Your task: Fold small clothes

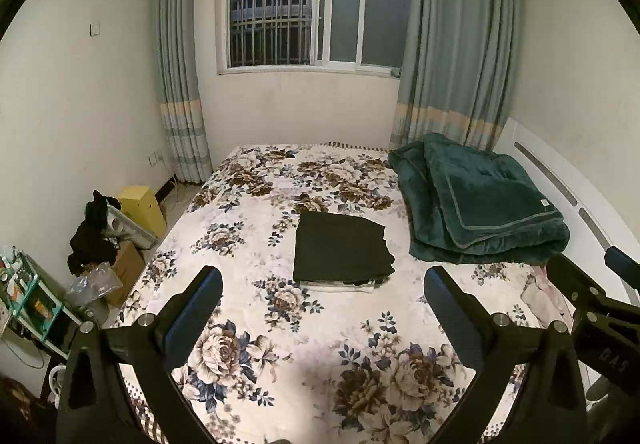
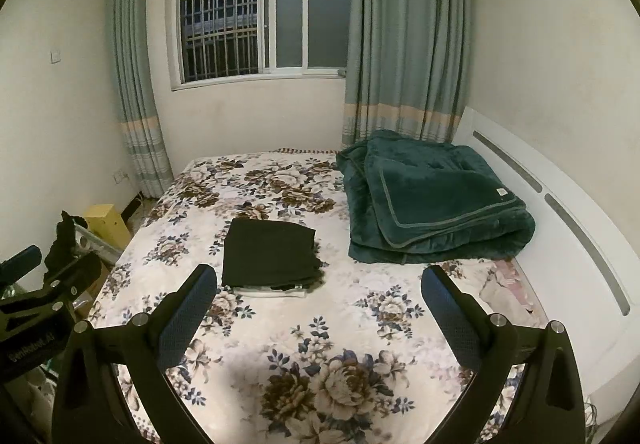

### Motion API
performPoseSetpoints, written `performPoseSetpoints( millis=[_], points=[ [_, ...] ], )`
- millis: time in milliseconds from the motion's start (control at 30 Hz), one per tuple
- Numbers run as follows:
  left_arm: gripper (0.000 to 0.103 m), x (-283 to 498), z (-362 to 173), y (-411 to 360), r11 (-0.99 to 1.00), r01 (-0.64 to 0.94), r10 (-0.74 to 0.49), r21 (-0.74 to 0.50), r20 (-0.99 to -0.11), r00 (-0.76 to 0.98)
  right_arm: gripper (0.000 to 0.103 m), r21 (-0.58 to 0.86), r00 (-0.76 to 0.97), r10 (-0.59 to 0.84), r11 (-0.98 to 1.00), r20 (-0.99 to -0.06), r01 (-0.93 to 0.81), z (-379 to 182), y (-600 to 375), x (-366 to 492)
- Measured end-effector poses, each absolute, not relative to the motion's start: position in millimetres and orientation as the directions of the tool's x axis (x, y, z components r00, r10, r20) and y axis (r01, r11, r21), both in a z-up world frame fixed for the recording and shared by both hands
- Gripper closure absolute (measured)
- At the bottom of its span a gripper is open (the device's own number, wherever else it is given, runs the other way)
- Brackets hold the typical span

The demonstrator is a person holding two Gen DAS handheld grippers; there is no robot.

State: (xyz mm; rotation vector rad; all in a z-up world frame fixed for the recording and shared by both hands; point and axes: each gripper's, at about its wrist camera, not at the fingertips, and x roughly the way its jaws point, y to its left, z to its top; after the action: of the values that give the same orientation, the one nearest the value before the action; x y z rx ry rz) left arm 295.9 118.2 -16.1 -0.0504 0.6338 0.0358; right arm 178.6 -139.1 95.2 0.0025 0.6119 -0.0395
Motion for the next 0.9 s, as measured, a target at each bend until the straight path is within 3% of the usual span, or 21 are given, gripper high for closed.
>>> performPoseSetpoints(
  millis=[900],
  points=[
    [0.000, 291.4, -16.1, 117.5, 0.998, -0.052, 0.020, -0.037, -0.592, 0.806, 0.000, -0.004, 0.811, -0.006, 1.000, -0.585, 0.004, 97.4, -122.5, 175.7]
  ],
)
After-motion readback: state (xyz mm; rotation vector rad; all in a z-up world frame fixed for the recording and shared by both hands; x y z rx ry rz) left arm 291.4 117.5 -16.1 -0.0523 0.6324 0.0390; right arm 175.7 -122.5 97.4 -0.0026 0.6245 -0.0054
